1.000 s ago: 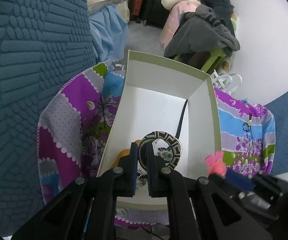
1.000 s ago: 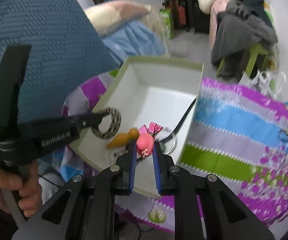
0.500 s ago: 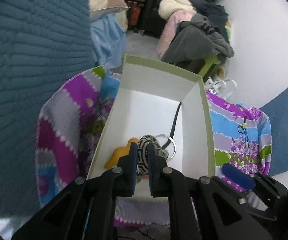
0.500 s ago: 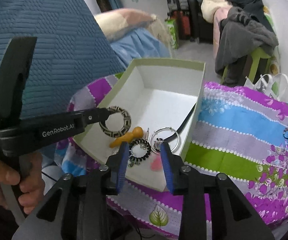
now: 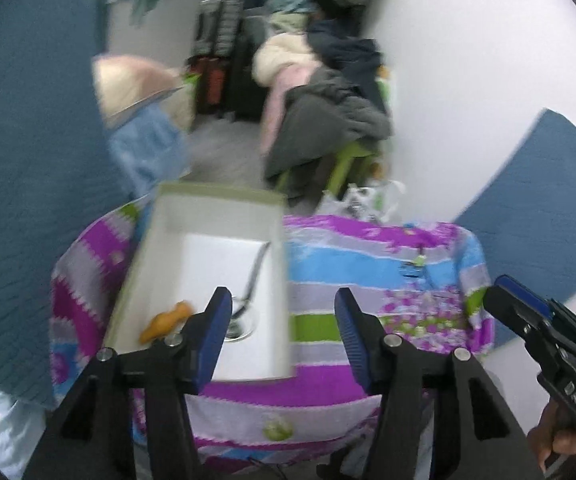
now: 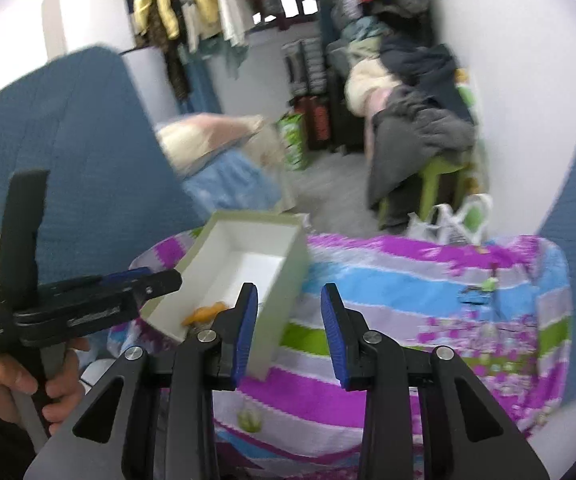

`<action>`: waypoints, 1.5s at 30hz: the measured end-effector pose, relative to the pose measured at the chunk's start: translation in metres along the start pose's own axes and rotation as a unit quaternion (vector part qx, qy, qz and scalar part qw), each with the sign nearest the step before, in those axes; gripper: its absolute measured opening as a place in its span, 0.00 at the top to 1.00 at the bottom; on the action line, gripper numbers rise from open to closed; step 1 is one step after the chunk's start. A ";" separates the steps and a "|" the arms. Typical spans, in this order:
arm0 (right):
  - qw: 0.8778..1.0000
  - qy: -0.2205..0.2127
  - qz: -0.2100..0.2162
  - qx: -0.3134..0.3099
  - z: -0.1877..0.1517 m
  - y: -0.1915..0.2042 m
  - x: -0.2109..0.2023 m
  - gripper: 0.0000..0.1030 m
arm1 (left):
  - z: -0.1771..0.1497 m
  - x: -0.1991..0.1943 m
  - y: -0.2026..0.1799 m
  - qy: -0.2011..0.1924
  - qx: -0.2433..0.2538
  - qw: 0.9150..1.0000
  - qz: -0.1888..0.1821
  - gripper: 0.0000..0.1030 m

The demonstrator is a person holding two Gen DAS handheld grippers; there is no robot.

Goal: Organize jewelry
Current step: 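Move both tools back from the box to the remaining jewelry, then grasp the brown bead bracelet with the left tool while the right tool grasps the green round pendant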

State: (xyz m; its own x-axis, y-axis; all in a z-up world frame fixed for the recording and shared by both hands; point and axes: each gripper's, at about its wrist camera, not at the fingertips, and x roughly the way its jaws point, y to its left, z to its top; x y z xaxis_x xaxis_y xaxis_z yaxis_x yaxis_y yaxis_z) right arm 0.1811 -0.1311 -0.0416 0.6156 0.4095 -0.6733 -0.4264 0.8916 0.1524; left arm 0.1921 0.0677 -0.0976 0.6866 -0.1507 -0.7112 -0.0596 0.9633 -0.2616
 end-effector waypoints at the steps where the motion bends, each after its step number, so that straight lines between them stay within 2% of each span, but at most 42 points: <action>1: 1.000 -0.004 -0.007 0.003 0.001 -0.006 -0.005 0.70 | 0.003 0.000 -0.012 0.001 0.008 1.000 -0.010 0.48; 5: 0.998 -0.023 -0.044 0.041 0.000 -0.047 -0.032 0.70 | 0.006 0.006 -0.053 -0.003 0.031 0.998 -0.048 0.48; 9: 0.995 -0.034 -0.072 0.063 -0.005 -0.083 -0.045 0.70 | 0.006 0.032 -0.093 0.006 0.050 0.996 -0.074 0.48; 16: 0.988 -0.023 -0.102 0.117 -0.018 -0.172 -0.037 0.70 | 0.006 0.118 -0.139 0.050 0.038 0.993 -0.104 0.48; 21: 0.986 0.006 -0.100 0.136 -0.029 -0.231 0.001 0.70 | 0.005 0.195 -0.166 0.079 0.051 0.991 -0.099 0.51; 29: 0.983 0.047 -0.083 0.158 -0.029 -0.295 0.090 0.70 | 0.015 0.279 -0.191 0.092 0.064 0.989 -0.098 0.52; 33: 0.980 0.071 -0.074 0.169 -0.032 -0.321 0.141 0.71 | 0.017 0.316 -0.191 0.113 0.060 0.987 -0.099 0.61; 37: 0.977 0.097 -0.076 0.173 -0.038 -0.341 0.178 0.71 | 0.018 0.338 -0.192 0.123 0.054 0.984 -0.116 0.64; 43: 0.974 0.128 -0.081 0.166 -0.047 -0.356 0.214 0.73 | 0.013 0.359 -0.210 0.130 0.102 0.979 -0.115 0.69; 45: 0.976 0.129 -0.077 0.160 -0.047 -0.355 0.217 0.74 | 0.010 0.367 -0.213 0.137 0.104 0.978 -0.121 0.71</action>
State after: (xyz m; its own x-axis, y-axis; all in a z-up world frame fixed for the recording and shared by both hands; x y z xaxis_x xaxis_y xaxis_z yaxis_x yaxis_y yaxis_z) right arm 0.4353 -0.3680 -0.2758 0.4508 0.2399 -0.8598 -0.0874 0.9705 0.2249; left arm 0.4643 -0.1909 -0.2958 0.4401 -0.4071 -0.8004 0.2487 0.9117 -0.3270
